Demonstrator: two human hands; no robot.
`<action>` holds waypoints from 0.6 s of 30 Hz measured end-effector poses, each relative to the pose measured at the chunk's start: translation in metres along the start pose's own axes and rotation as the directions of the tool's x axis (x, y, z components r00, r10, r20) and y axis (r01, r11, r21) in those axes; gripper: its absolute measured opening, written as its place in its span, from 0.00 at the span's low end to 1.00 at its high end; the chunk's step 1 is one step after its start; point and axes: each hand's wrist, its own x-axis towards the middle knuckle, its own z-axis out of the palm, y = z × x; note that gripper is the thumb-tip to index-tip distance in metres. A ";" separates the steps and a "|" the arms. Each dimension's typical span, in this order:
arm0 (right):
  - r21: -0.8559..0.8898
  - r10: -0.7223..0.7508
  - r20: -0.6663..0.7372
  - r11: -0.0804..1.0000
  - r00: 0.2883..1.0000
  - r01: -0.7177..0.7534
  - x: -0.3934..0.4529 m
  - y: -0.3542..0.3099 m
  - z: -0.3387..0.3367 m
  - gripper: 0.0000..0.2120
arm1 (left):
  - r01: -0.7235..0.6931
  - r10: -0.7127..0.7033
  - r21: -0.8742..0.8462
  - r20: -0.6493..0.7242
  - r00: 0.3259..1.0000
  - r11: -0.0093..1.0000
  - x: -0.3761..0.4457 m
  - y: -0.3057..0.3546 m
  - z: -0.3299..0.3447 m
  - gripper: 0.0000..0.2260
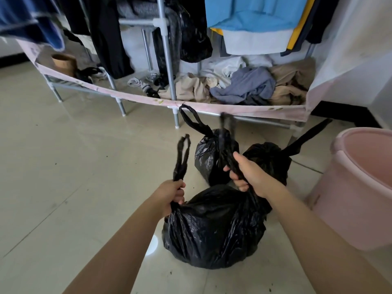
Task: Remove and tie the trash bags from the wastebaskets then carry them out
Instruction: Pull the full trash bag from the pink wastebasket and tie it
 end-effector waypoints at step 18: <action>-0.704 -0.035 0.392 0.632 0.919 0.324 -0.009 0.012 0.021 0.06 | -0.064 0.028 0.078 0.392 0.920 0.995 -0.019 0.009 -0.009 0.31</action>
